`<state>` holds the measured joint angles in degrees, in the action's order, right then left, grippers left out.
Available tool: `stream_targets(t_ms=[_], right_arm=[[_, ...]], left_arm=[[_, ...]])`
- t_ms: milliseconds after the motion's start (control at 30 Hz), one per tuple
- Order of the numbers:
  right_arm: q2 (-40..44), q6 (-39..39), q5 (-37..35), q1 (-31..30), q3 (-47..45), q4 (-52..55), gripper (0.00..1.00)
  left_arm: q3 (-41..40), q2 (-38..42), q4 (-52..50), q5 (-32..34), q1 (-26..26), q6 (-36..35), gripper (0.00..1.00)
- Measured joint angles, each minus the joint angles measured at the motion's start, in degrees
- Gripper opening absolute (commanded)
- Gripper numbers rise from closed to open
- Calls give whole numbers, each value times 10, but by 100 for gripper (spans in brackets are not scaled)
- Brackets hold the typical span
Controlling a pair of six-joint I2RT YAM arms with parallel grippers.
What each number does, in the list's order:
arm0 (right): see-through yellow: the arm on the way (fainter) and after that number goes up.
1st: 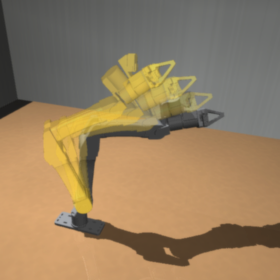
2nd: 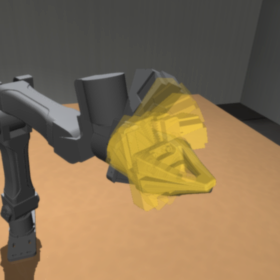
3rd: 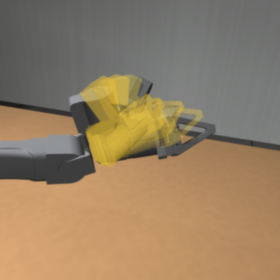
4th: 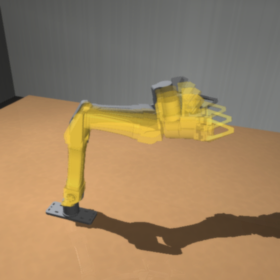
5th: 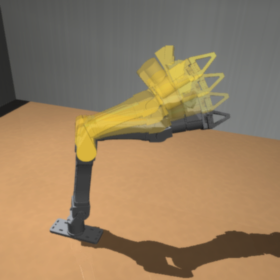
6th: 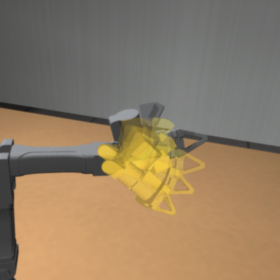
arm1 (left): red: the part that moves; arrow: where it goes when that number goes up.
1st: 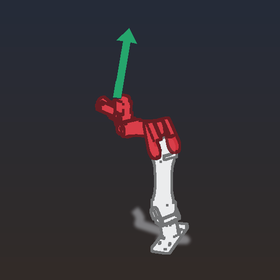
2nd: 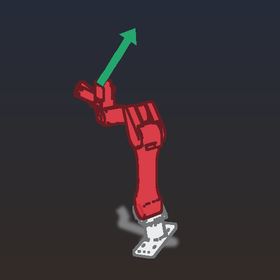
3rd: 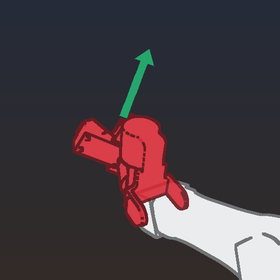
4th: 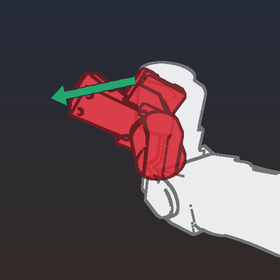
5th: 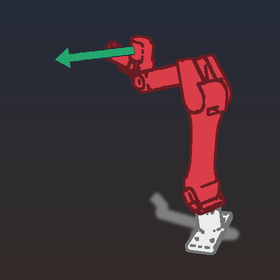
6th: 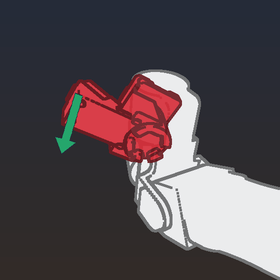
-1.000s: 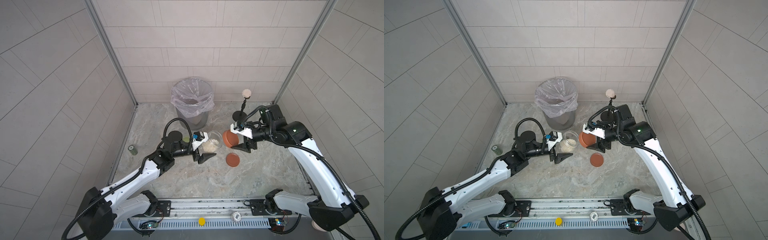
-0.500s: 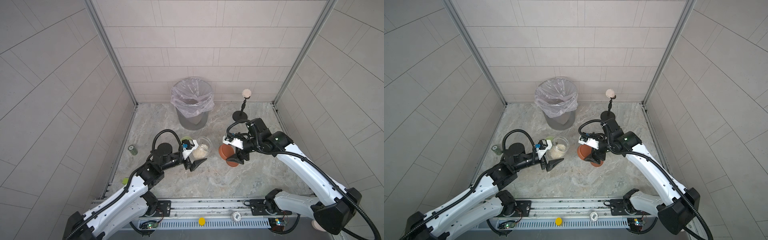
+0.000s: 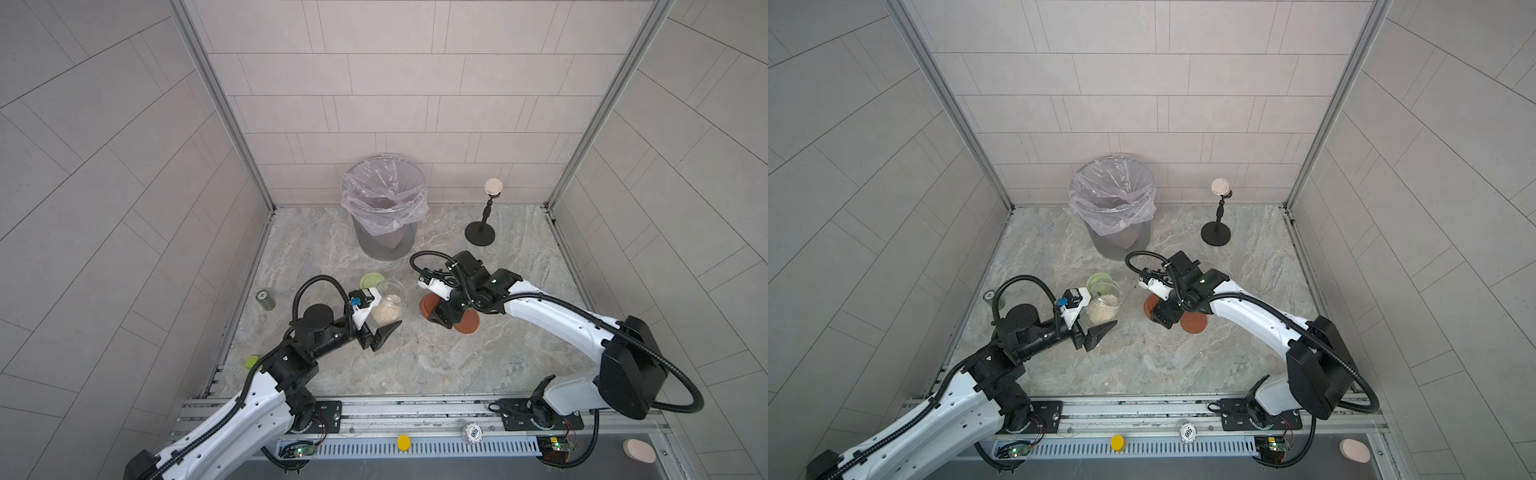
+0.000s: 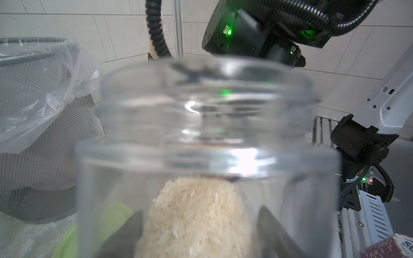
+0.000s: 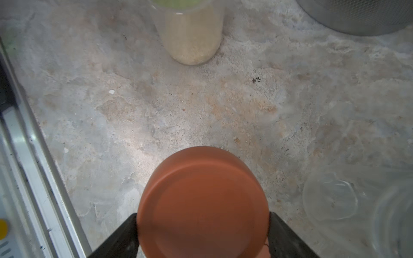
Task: Empty moldy rice from jars
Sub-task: Place the lid at the center of the board.
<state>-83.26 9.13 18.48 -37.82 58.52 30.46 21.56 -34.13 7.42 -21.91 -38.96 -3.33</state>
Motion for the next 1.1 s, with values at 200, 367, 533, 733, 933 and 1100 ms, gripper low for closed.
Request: stream_targets(t_ms=[200,367,533,733,933,1100], right_arm=[[-47,-57,-46,-16,-21,-58,70],[-82,-95,-74,-33,-37,-96,70],[-99,-123,-92,-45,-51,-108,70],[-105,-155,-111,-53,-56,-109,73],[-113,-174,-122,-59,-56,-105,85],[-117,-183,-126,-69,-48,-86,89]], left_arm=[[-24,5,10,22,0,12,0],[-26,5,16,32,0,19,0],[-32,9,28,43,0,21,0],[-37,18,31,49,0,24,0],[-44,22,33,54,0,26,0],[-51,28,36,63,0,29,0]])
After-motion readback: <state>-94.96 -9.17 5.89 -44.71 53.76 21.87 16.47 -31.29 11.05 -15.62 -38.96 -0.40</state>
